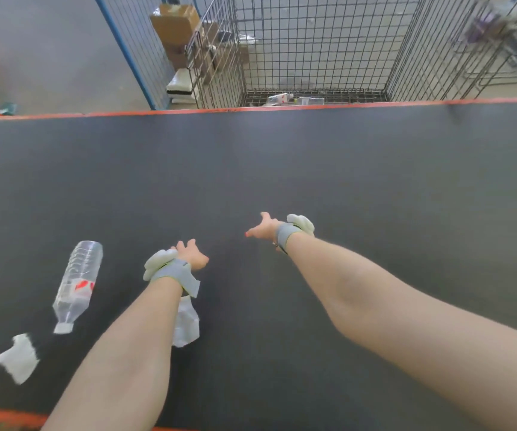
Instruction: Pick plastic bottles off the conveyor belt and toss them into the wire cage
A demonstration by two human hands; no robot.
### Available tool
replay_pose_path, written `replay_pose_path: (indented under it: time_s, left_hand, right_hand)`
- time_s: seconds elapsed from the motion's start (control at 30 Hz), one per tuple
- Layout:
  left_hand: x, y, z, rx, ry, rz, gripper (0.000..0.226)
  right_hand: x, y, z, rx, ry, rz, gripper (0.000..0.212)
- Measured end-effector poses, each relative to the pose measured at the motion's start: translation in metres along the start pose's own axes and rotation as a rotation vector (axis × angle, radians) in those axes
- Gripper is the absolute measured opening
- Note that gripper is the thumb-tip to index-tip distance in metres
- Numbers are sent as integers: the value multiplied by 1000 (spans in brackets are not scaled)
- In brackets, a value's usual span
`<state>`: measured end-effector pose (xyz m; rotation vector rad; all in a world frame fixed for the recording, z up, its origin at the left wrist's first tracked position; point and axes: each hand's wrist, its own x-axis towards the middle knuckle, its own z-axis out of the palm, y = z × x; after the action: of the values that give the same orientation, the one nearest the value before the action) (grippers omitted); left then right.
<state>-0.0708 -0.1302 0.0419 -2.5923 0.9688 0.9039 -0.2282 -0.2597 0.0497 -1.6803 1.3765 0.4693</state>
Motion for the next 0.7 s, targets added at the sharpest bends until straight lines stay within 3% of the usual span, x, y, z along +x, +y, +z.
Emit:
replay_pose_path:
  time_s: [0.13,0.4,0.7]
  left_hand:
    - [-20,-31,28,37,0,-25,85]
    - [-34,-62,52,-30,114,-157,97]
    - [-29,-12,90,-111,94,-103,96]
  right_hand:
    - [-21,17,46,-93,-83,-29,99]
    - [-33,24,79,-59,-62,-57,98]
    - [-24,48,59,17,-19,-3,94]
